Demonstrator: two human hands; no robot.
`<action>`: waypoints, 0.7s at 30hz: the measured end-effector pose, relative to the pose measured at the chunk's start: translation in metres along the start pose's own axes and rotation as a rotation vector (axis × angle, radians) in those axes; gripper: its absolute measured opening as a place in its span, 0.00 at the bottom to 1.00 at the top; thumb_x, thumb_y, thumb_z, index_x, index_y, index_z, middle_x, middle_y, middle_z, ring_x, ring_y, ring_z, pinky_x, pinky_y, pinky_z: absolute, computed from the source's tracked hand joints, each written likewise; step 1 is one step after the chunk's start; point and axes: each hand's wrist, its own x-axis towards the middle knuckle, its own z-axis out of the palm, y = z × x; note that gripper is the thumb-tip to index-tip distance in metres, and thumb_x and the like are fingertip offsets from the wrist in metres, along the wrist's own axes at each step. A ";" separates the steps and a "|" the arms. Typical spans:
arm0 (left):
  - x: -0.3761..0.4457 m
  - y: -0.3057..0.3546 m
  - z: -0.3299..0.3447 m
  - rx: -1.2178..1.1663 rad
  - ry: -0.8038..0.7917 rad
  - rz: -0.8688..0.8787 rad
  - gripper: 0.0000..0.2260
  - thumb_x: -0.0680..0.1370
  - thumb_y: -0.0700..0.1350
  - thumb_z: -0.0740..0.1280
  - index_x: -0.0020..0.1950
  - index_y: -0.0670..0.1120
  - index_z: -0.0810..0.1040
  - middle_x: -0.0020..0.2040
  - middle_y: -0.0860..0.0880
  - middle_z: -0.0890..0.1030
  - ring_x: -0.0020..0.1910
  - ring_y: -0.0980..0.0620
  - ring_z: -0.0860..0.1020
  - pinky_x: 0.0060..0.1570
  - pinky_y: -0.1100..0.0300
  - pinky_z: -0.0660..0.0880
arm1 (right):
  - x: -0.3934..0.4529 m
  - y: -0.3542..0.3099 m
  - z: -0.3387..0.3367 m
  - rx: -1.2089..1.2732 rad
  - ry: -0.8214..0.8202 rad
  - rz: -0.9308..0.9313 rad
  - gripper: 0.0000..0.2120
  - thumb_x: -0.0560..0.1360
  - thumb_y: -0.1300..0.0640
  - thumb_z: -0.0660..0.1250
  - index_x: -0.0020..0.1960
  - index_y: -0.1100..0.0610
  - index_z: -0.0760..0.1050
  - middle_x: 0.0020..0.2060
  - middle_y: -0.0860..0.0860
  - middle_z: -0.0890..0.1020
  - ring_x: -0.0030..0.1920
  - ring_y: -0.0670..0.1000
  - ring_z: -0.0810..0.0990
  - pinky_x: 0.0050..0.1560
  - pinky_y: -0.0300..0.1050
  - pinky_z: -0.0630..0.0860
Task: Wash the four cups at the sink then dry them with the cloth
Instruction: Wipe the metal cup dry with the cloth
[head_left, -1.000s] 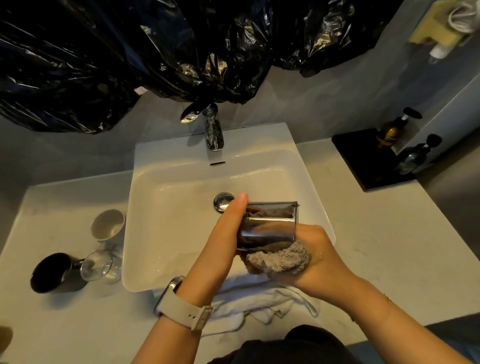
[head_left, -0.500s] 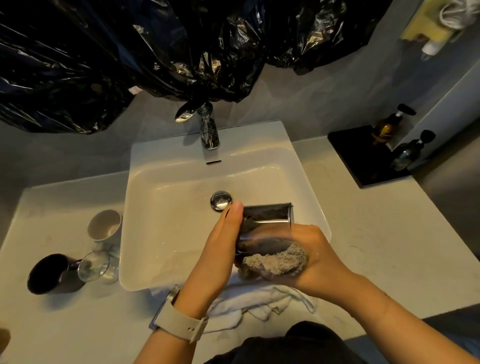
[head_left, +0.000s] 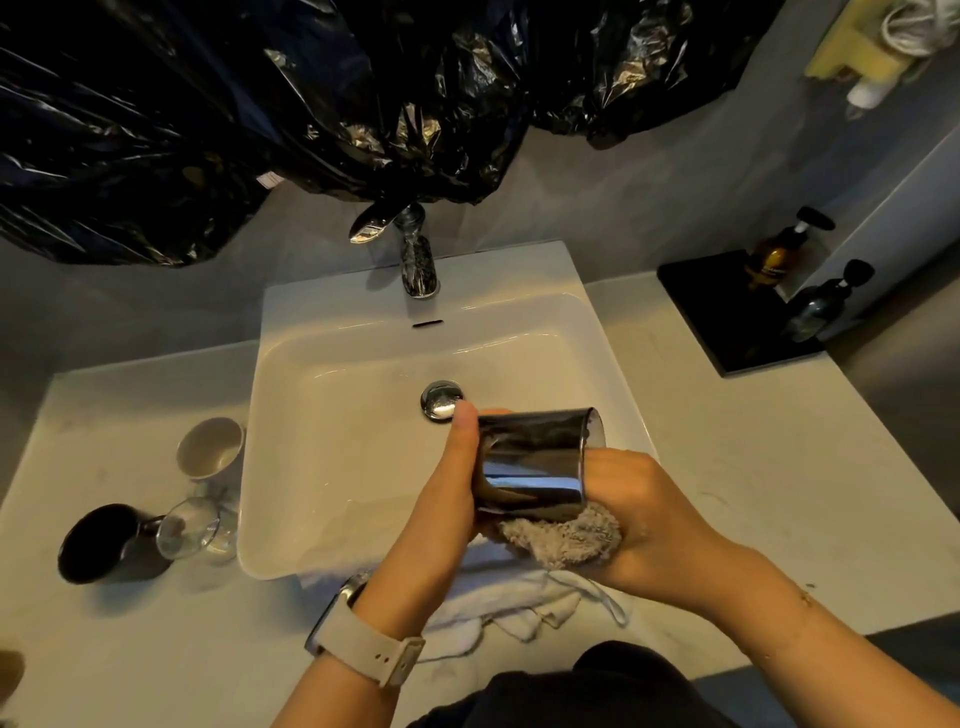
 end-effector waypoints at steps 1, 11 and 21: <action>0.001 0.002 0.003 0.002 0.039 -0.007 0.23 0.77 0.64 0.55 0.46 0.50 0.83 0.53 0.38 0.84 0.50 0.42 0.82 0.55 0.48 0.75 | -0.001 0.001 0.001 -0.015 0.014 -0.011 0.24 0.70 0.57 0.75 0.64 0.56 0.76 0.56 0.44 0.81 0.58 0.38 0.78 0.56 0.35 0.76; -0.004 -0.011 0.000 0.275 -0.032 0.517 0.13 0.77 0.62 0.57 0.61 0.65 0.67 0.54 0.63 0.79 0.53 0.55 0.81 0.48 0.59 0.79 | 0.011 -0.007 -0.012 0.847 -0.013 0.544 0.17 0.66 0.65 0.76 0.54 0.58 0.81 0.48 0.55 0.86 0.51 0.55 0.85 0.49 0.44 0.80; 0.003 -0.014 0.000 0.242 0.073 0.431 0.11 0.76 0.63 0.60 0.54 0.59 0.73 0.46 0.56 0.82 0.45 0.55 0.81 0.46 0.56 0.79 | 0.015 -0.013 -0.006 0.759 0.030 0.615 0.17 0.67 0.61 0.76 0.55 0.60 0.82 0.48 0.55 0.86 0.51 0.53 0.85 0.50 0.44 0.81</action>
